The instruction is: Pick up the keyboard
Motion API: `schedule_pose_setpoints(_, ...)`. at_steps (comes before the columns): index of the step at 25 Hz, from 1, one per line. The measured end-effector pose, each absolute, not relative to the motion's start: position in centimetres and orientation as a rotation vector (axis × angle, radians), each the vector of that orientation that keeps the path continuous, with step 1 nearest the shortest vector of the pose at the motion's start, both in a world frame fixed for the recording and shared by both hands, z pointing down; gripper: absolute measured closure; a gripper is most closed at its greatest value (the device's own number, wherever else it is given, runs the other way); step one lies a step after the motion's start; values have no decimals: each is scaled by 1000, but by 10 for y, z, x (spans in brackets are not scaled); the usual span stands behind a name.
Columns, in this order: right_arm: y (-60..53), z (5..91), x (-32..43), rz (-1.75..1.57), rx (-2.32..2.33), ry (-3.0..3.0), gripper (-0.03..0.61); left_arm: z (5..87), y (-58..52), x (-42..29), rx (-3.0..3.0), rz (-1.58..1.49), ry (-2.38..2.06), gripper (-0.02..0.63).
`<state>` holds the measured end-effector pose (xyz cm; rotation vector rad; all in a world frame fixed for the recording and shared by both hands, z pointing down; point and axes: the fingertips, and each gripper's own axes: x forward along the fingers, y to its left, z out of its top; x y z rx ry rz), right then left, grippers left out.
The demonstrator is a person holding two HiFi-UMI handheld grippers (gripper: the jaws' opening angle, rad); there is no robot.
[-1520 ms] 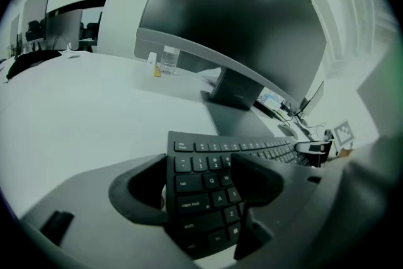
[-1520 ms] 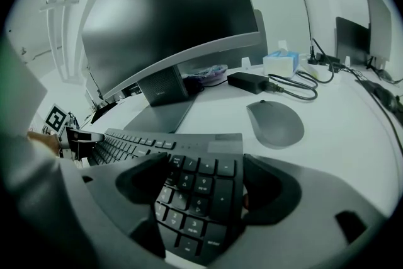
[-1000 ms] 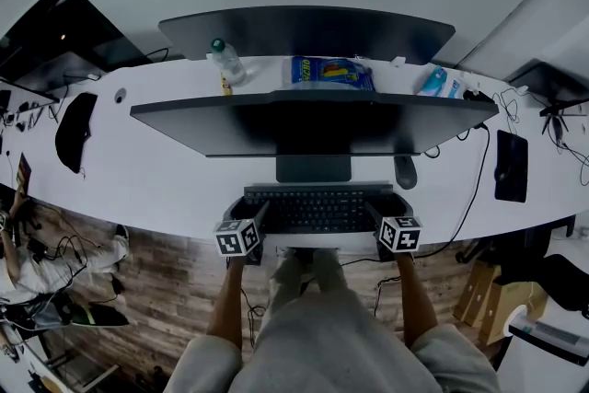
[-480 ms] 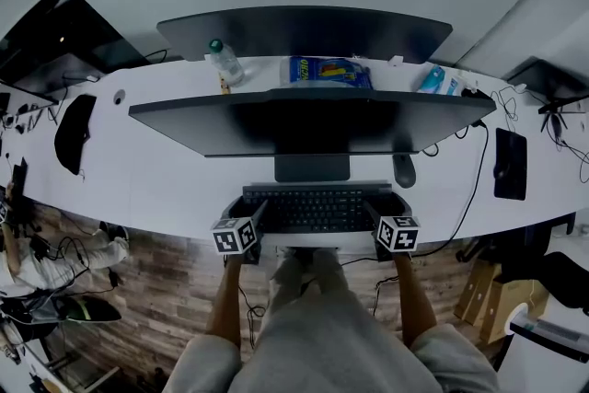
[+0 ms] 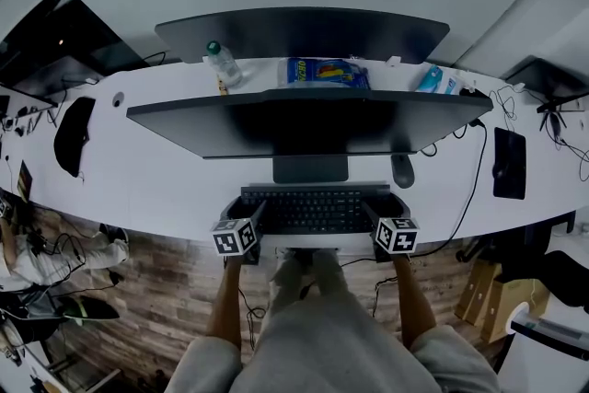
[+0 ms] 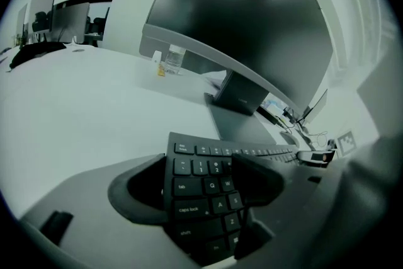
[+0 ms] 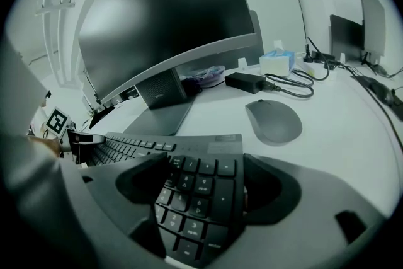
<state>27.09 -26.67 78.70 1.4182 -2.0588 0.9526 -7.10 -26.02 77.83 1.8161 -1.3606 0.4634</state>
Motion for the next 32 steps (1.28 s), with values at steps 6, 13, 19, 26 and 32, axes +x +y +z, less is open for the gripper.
schedule_pose_setpoints(6, -265, 786, 272, 944, 1427, -2059, 213, 777, -261, -70, 1816, 469, -1388, 304)
schedule_pose_setpoints(13, -259, 788, 270, 956, 1427, -2041, 213, 780, -257, -72, 1795, 481, -1378, 302)
schedule_pose_setpoints(19, -262, 789, 272, 1013, 1433, -2010, 213, 783, -258, -72, 1775, 477, -1357, 301)
schedule_pose_setpoints(26, -269, 785, 273, 1025, 1456, -2001, 213, 776, -261, -71, 1790, 465, -1339, 302)
schedule_pose_setpoints(32, -276, 783, 270, 1050, 1422, -2049, 202, 773, -267, -72, 1806, 435, -1329, 299)
